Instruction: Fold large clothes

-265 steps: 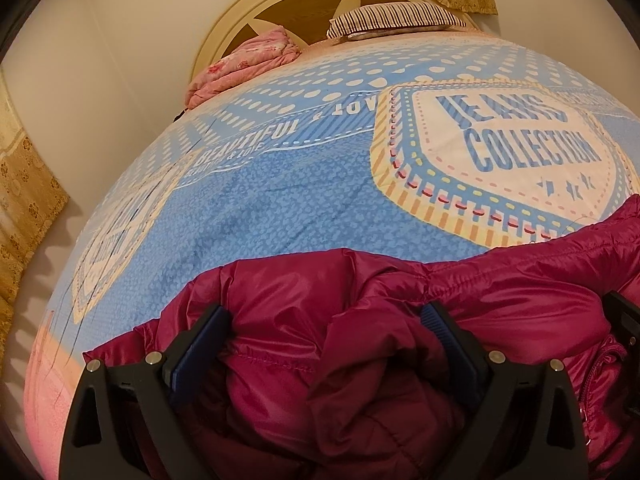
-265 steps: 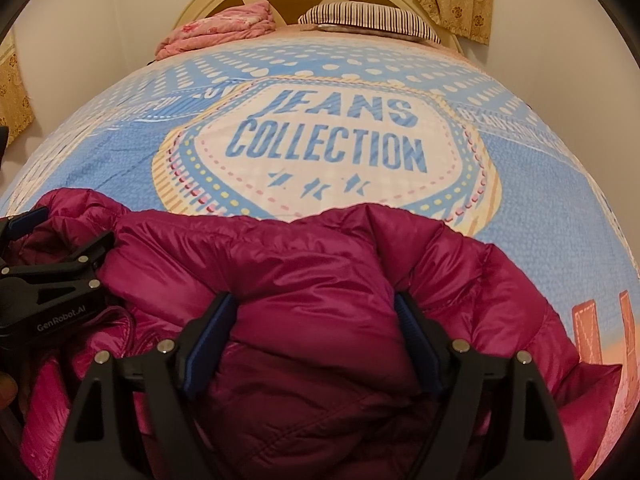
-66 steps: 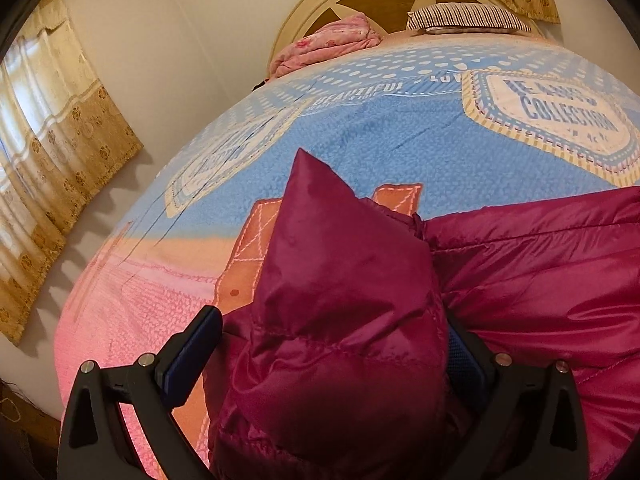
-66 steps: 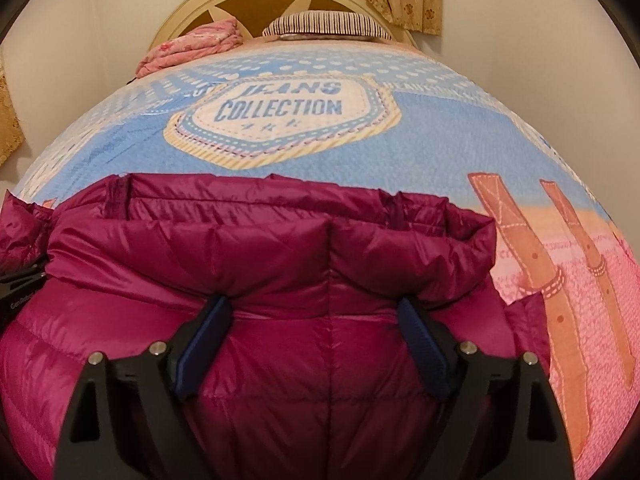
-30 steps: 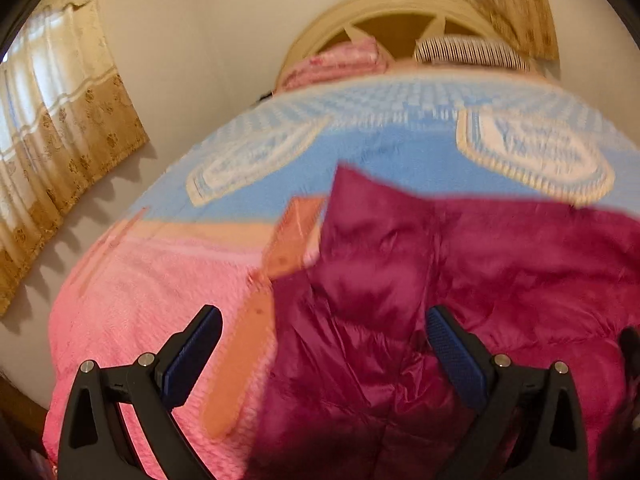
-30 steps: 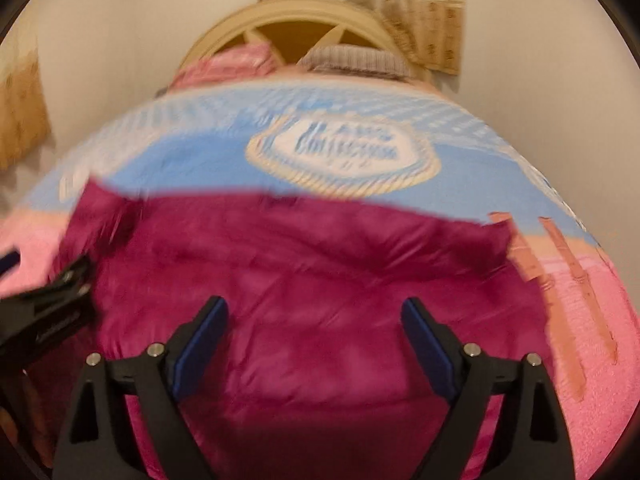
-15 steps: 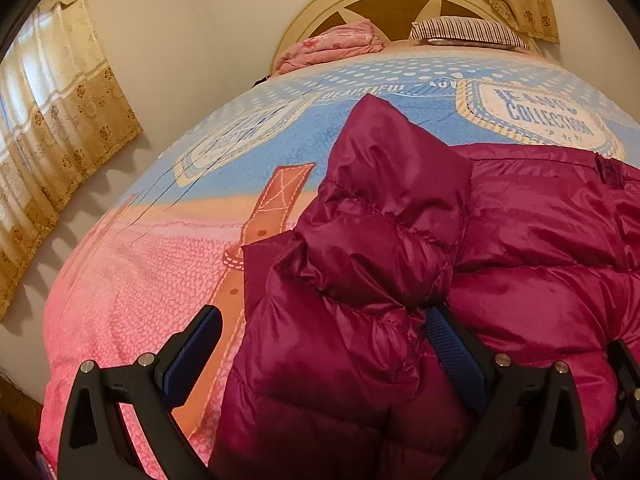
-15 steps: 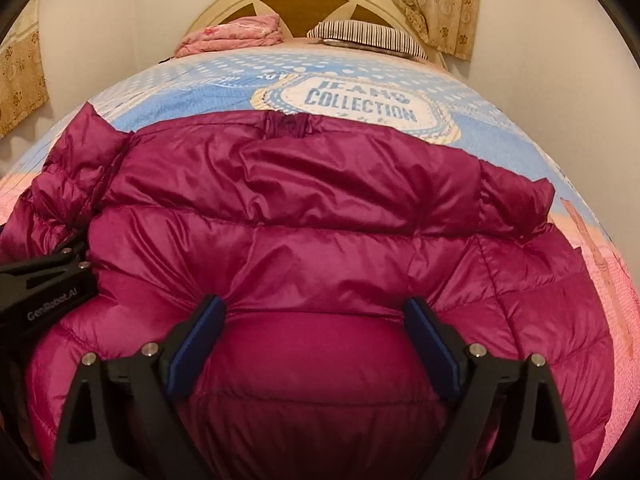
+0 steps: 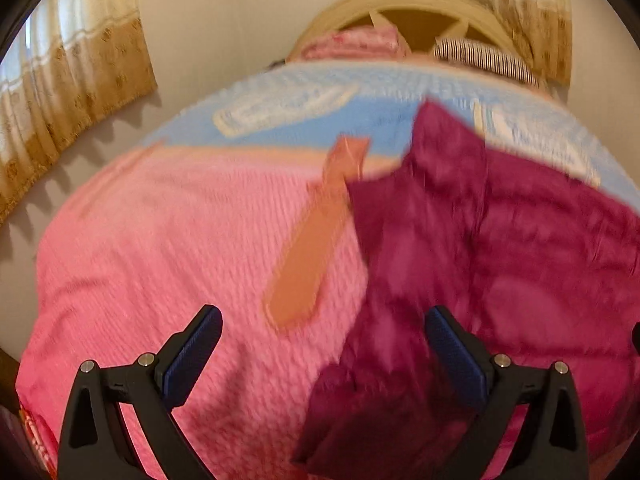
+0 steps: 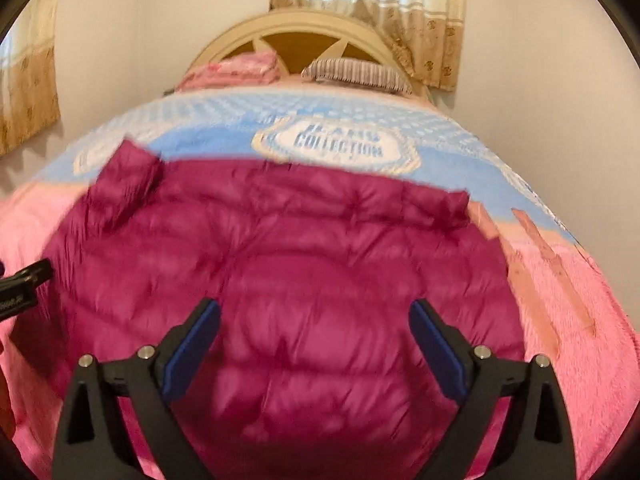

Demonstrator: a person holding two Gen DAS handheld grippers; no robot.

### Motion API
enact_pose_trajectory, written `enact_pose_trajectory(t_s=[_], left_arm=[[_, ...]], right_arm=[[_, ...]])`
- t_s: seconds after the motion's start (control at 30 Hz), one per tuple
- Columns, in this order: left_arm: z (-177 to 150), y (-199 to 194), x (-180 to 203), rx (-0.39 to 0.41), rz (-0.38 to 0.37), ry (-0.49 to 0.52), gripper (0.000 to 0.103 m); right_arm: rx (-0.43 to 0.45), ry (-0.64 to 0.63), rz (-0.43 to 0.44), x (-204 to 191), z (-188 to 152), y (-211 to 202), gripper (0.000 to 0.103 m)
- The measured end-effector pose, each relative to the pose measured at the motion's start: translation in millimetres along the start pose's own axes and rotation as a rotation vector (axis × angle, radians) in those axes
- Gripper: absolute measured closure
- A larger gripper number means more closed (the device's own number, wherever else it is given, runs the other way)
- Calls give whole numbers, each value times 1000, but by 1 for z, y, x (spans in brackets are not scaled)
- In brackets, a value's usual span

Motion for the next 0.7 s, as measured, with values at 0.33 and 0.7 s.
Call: enact_pose_trajectory(t_s=[0.33, 0.7], left_arm=[[-15, 17, 33, -27, -126, 37, 24], [-14, 9, 44, -40, -212, 69, 49]], right_arm=[[-82, -66, -86, -8, -25, 32, 1], [-55, 12, -34, 0, -24, -1, 1]])
Point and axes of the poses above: each gripper's, at about its wrist camera, not at the fingertips, and y roughly the way its jaws point, x to its right, z to its top, the point moved 9 cm from there along y, roughly the way its jaws point, and after that the axes turned 7 degrees about -x, right-handed, at the moved point
